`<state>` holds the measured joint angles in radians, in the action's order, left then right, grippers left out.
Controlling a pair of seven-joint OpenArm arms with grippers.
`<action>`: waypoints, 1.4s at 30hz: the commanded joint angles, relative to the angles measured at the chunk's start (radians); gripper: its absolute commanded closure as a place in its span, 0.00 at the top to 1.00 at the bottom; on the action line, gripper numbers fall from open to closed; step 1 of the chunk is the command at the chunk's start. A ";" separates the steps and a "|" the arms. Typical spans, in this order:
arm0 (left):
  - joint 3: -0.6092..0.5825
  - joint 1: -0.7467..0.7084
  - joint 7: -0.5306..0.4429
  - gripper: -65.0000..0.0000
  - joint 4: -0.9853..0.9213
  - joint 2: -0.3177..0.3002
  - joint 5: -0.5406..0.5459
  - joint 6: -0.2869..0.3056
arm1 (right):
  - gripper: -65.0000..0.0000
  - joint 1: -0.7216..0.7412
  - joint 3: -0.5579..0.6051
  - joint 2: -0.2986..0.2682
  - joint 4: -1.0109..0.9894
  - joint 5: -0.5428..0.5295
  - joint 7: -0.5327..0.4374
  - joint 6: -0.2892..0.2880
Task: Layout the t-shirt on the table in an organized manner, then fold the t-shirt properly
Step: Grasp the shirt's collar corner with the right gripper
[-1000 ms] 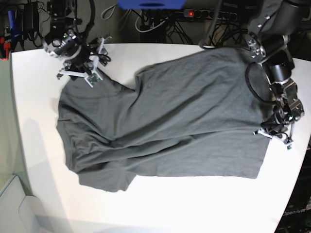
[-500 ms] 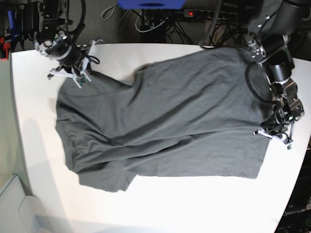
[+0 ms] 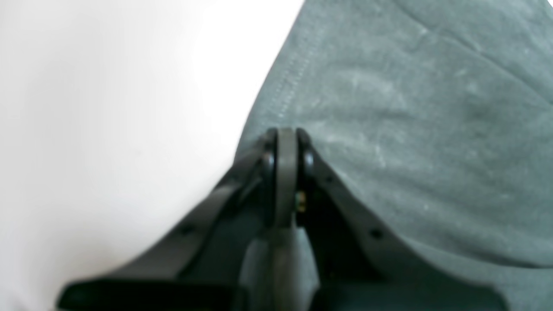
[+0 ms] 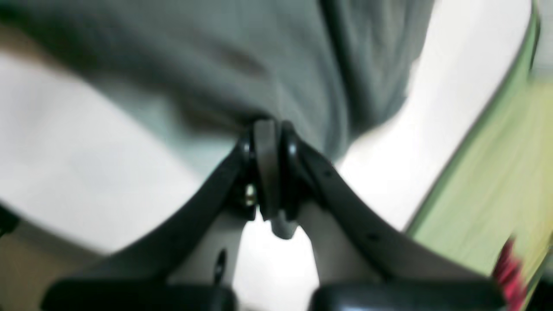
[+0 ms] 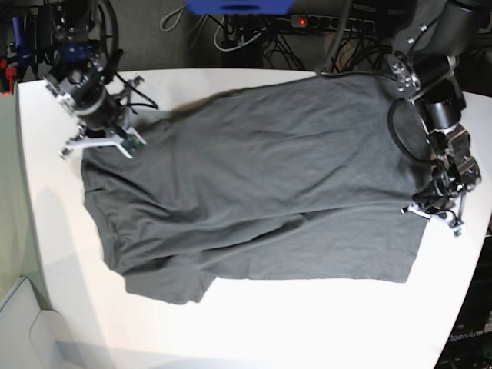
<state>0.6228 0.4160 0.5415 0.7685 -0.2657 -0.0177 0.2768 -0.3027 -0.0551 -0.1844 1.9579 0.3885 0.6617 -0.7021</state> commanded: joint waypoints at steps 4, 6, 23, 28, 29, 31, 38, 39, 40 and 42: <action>-0.001 0.011 0.024 0.00 0.007 -0.013 -0.012 -0.006 | 0.01 0.081 0.133 -0.008 0.014 0.082 -0.009 0.004; -0.001 0.011 0.025 0.00 0.007 -0.013 -0.012 -0.006 | 0.01 0.135 0.180 -0.008 -0.010 0.120 -0.009 0.004; -0.001 0.010 0.025 0.00 0.007 -0.013 -0.012 -0.004 | 0.57 0.314 0.274 0.009 -0.182 0.301 -0.001 0.004; -0.001 0.011 0.025 0.00 0.007 -0.013 -0.012 -0.004 | 0.61 0.285 0.272 -0.025 -0.061 0.301 -0.001 0.004; -0.001 0.011 0.025 0.00 0.007 -0.014 -0.012 -0.004 | 0.61 0.284 0.268 -0.033 -0.059 0.301 -0.001 0.004; -0.001 0.013 0.027 0.00 0.007 -0.014 -0.012 -0.004 | 0.61 0.280 0.228 -0.030 -0.068 0.300 -0.001 0.004; -0.001 0.013 0.027 0.00 0.009 -0.030 -0.012 -0.004 | 0.61 0.204 0.136 -0.008 -0.096 0.298 -0.010 0.004; -0.001 0.013 0.027 0.00 0.009 -0.030 -0.012 -0.004 | 0.61 0.188 0.137 -0.007 -0.094 0.297 -0.010 0.004; -0.001 0.013 0.027 0.00 0.009 -0.030 -0.012 -0.004 | 0.61 0.175 0.137 -0.005 -0.091 0.290 -0.010 0.004; -0.001 0.013 0.027 0.00 0.009 -0.030 -0.012 -0.004 | 0.61 0.156 0.139 0.012 -0.088 0.269 -0.010 0.004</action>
<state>0.6212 0.4137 0.5556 0.7692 -0.2806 -0.0181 0.2836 -0.1593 0.0864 -0.1722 1.8481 0.6540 0.6613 -0.7094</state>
